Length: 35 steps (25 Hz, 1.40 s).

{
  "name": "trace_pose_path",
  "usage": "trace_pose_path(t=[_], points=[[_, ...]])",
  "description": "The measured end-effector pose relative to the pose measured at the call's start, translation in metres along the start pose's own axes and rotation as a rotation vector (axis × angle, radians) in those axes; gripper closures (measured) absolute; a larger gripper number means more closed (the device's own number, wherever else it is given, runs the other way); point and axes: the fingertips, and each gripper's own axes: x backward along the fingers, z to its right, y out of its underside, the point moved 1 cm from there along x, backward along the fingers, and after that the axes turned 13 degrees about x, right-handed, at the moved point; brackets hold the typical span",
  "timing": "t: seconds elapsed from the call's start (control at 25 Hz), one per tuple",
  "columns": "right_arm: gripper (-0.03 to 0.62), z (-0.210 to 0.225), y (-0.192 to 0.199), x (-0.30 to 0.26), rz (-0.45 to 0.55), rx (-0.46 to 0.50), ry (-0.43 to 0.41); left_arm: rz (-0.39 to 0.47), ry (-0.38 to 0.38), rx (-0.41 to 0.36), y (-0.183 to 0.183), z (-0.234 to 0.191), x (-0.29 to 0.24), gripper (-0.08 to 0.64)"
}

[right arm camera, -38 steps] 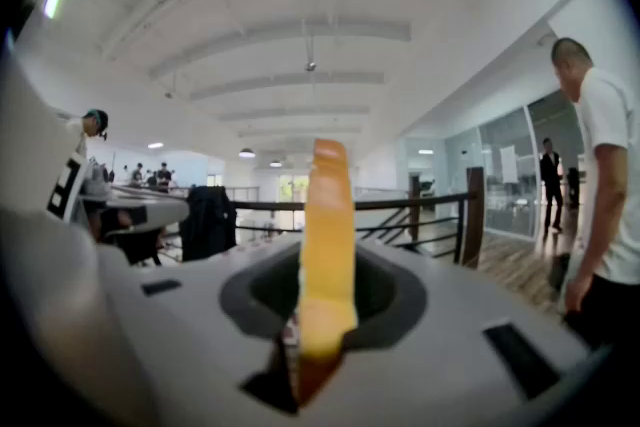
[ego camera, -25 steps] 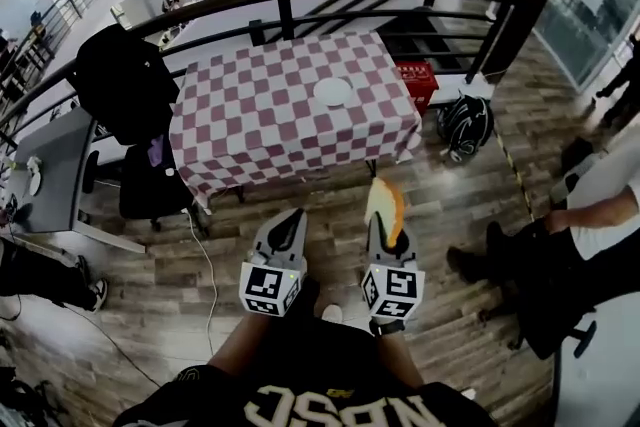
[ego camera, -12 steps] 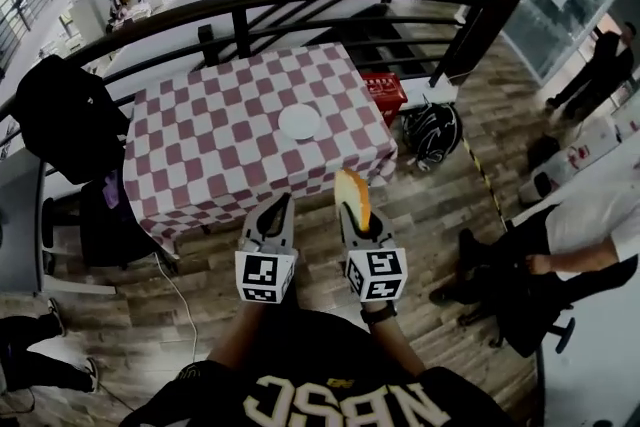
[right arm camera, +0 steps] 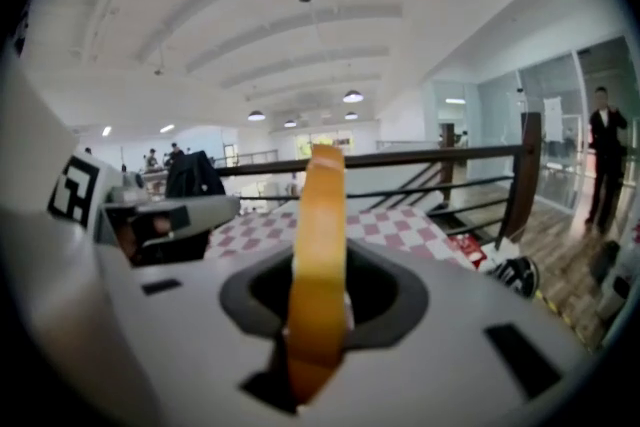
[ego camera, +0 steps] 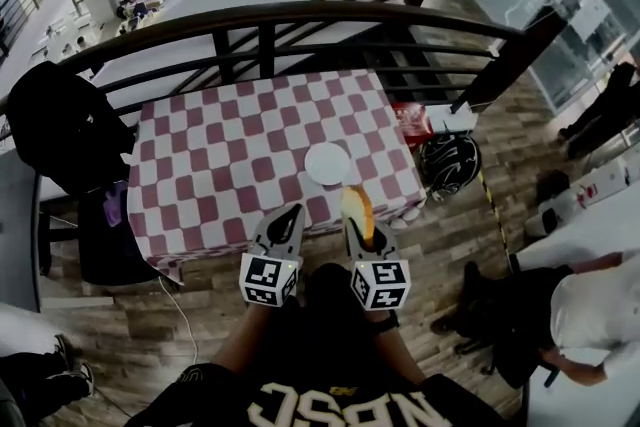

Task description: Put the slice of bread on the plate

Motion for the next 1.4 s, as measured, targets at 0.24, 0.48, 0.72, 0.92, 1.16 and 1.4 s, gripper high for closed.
trace_pose_path(t=[0.24, 0.48, 0.72, 0.92, 1.16, 1.4], points=[[0.492, 0.017, 0.045, -0.063, -0.126, -0.093, -0.065, -0.049, -0.028, -0.012, 0.033, -0.03, -0.042, 0.541], [0.492, 0.011, 0.066, -0.117, -0.211, -0.146, -0.191, -0.099, -0.087, -0.018, 0.032, -0.066, -0.089, 0.541], [0.492, 0.025, 0.093, -0.177, -0.307, -0.192, -0.266, -0.141, -0.172, -0.003, 0.043, -0.103, -0.134, 0.541], [0.492, 0.022, 0.103, -0.217, -0.329, -0.248, -0.333, -0.191, -0.192, 0.018, 0.061, -0.118, -0.151, 0.541], [0.492, 0.02, 0.109, -0.259, -0.353, -0.303, -0.389, -0.24, -0.218, 0.044, 0.08, -0.128, -0.164, 0.541], [0.492, 0.025, 0.117, -0.284, -0.38, -0.377, -0.421, -0.253, -0.224, 0.067, 0.089, -0.126, -0.17, 0.541]])
